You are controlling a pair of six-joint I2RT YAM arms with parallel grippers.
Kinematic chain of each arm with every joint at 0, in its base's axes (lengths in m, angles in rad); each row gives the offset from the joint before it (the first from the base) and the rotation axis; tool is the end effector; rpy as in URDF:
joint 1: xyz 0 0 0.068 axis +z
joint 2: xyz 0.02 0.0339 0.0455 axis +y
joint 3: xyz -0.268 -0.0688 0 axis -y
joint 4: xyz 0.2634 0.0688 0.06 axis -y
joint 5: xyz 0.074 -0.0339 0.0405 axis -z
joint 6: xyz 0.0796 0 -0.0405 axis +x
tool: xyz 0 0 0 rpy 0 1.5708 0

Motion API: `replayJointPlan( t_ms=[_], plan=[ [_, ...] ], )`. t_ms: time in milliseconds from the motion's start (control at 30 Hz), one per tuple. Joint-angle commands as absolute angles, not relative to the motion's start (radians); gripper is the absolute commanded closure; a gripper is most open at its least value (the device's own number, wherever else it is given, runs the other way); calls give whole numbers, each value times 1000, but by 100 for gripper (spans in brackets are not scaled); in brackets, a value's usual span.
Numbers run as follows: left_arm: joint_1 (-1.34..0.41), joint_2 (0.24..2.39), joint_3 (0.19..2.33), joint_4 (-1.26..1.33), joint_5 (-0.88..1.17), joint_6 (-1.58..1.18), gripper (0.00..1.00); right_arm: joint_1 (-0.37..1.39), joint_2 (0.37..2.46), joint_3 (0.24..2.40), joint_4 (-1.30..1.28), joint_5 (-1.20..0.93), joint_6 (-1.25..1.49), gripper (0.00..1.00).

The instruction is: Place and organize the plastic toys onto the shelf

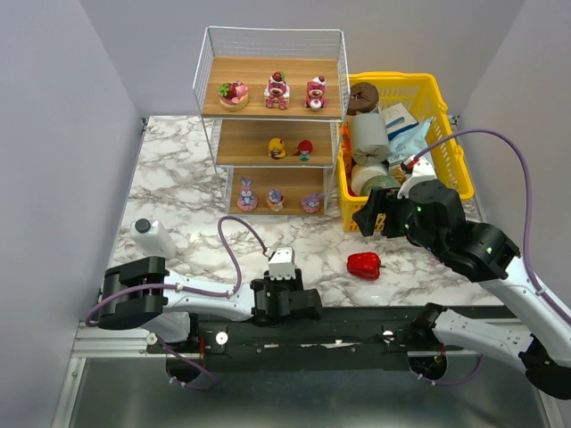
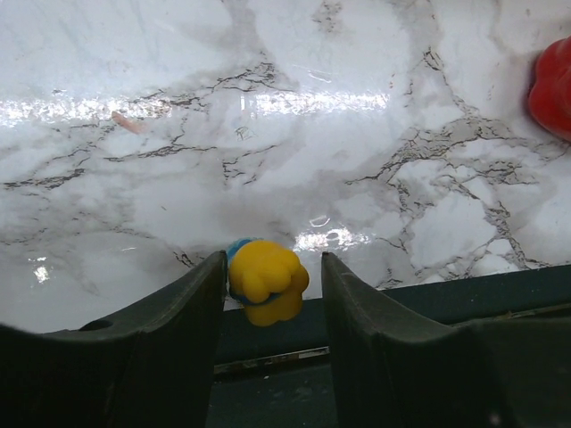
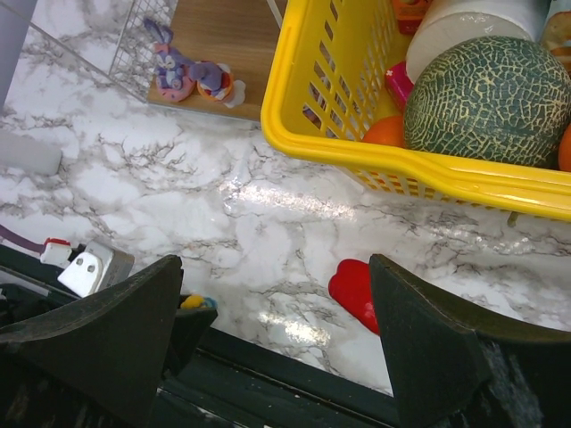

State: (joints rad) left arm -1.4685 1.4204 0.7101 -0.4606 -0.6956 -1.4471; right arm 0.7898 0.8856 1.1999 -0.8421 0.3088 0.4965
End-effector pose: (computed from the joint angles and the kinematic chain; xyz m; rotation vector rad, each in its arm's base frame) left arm 0.0784 -0.2646 0.1278 -0.1496 2.3850 -0.3825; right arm 0.1663 0.1334 0.3840 -0.1209 2.1008 0.4612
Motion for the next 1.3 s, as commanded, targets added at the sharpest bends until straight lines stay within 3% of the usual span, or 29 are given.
replayJointPlan(
  t_ms=[0,300,667,900,1100,1267],
  plan=[
    [-1474,1428,704,-471,-752,-1465,51,782,887,1230,-870,307,491,8],
    [-1456,1402,727,-515,-790,-1448,80,782,891,1236,-870,321,489,8],
    [-1180,1155,811,-495,-637,-1026,81,782,884,1232,-842,333,482,8],
    [-939,1062,1033,-632,-604,-833,80,782,858,1220,-821,347,480,8],
    [-741,1101,1207,-638,-542,-686,79,781,828,1206,-808,368,480,8],
    [-680,1176,1295,-588,-531,-626,79,781,804,1200,-807,388,480,8]
  ],
)
